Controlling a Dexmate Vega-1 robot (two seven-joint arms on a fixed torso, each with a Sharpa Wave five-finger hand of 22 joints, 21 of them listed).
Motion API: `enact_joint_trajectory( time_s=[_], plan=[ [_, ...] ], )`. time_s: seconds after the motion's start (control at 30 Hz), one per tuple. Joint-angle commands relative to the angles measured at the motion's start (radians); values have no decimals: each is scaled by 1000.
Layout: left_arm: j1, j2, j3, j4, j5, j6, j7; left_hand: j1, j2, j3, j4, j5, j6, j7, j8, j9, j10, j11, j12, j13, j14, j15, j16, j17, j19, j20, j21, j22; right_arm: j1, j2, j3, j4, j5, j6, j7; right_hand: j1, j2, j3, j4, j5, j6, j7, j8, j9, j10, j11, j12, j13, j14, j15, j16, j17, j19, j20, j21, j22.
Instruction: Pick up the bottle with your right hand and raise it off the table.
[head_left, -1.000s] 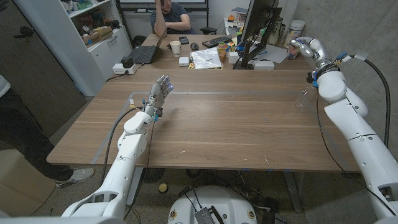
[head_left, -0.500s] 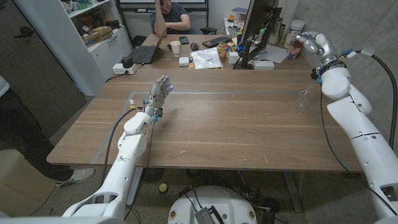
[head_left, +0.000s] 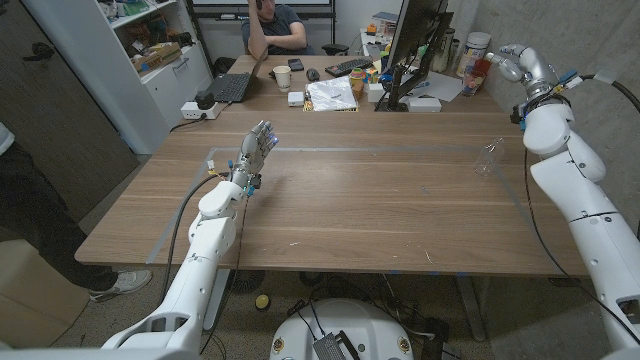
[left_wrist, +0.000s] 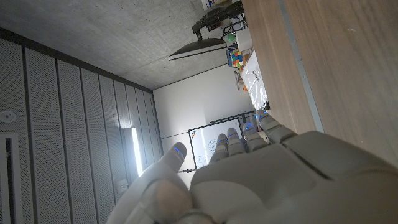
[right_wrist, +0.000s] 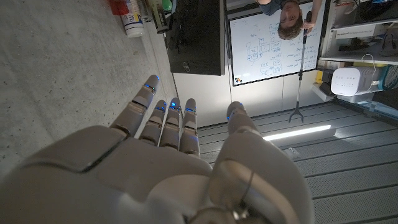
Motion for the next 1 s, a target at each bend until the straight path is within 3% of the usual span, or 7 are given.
enact_joint_trajectory(
  time_s=[0.03, 0.43, 0.63, 1.0],
  plan=[
    [10, 1, 2, -17, 1, 3, 3, 3, 102, -2, 1, 9, 2, 5, 3, 4, -6, 0, 5, 2, -3, -3, 4, 2, 7, -1, 6, 4, 13, -14, 0, -14, -79, -95, -12, -6, -14, -11, 5, 2, 0, -5, -1, 4, -7, -1, -3, 4, -4, -2, -1, 4, -5, 2, -2, 2],
    [14, 2, 2, -26, 2, 5, 7, 4, 102, -3, 0, 9, 2, 4, 3, 4, -5, -1, 5, 2, -4, -3, 4, 2, 7, -1, 6, 4, 30, -30, -32, -25, -171, -233, 2, -27, -35, -35, 15, 5, -24, -17, -14, 5, -20, -9, -8, 4, -8, 0, -1, 5, -4, 8, -3, 2],
    [14, 3, 4, -30, 5, 8, 8, 4, 102, -3, 0, 9, 1, 4, 3, 4, -6, -1, 5, 2, -3, -3, 4, 2, 7, -1, 6, 4, 44, -55, -79, -33, -261, -338, 24, -28, -37, -41, 16, 9, -42, -26, -22, 5, -34, -14, -12, 5, -23, 3, -6, 4, -13, 8, -7, 2],
    [12, 5, 7, -34, 7, 12, 6, 4, 102, -3, 0, 9, 0, 5, 3, 4, -6, 1, 5, 2, -4, -3, 3, 2, 7, -1, 6, 4, 48, -69, -113, -42, -335, -406, 40, -26, -38, -46, 16, 11, -56, -34, -27, 5, -47, -16, -15, 5, -28, 0, -5, 4, -14, 6, -8, 2]
  ],
)
